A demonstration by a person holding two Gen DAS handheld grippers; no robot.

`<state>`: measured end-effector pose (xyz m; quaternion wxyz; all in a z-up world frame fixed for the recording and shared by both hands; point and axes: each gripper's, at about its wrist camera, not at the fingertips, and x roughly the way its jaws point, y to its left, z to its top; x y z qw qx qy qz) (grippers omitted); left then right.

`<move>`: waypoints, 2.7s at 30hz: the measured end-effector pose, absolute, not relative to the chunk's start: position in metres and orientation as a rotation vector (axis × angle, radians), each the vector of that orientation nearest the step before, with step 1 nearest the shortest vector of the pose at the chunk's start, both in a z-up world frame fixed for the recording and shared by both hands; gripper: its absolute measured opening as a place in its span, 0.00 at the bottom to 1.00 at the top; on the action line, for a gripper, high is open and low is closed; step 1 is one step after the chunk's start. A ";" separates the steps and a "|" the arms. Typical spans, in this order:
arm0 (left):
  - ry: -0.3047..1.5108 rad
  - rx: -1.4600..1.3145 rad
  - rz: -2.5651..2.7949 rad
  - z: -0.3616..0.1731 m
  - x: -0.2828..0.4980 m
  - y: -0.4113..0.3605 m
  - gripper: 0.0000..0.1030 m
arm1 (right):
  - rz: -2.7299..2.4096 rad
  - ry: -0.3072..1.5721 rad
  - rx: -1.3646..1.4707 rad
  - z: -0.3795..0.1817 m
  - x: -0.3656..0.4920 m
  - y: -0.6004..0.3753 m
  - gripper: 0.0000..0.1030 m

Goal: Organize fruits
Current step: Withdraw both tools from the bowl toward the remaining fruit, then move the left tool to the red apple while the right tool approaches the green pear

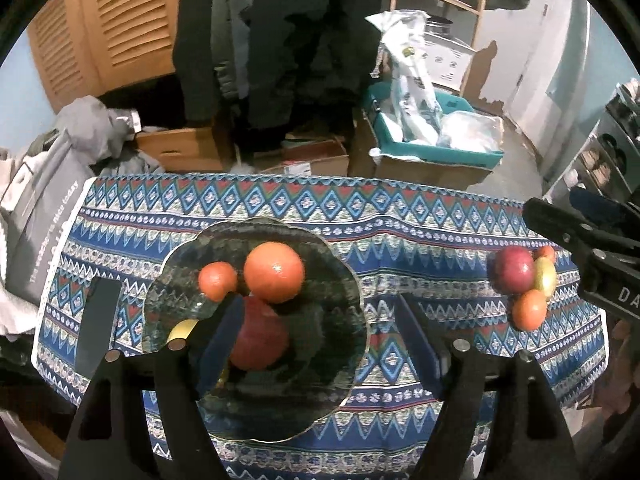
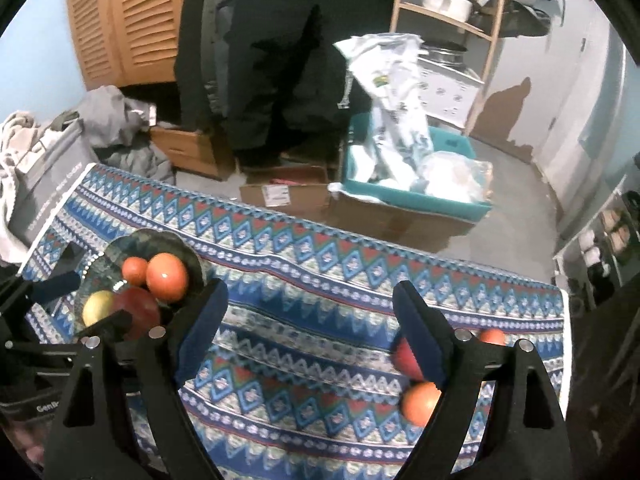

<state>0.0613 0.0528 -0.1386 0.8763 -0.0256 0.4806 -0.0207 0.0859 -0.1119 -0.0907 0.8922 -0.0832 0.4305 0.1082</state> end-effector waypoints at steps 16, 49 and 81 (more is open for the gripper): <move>0.982 0.031 -0.113 -0.124 0.059 -0.014 0.78 | 0.107 0.868 -0.109 -0.079 0.062 -0.194 0.85; 0.969 0.107 -0.220 -0.138 0.093 -0.124 0.78 | -0.101 0.937 0.058 -0.133 0.055 -0.334 0.85; 1.094 0.102 -0.214 -0.217 0.145 -0.160 0.78 | -0.047 1.219 0.248 -0.265 0.123 -0.350 0.82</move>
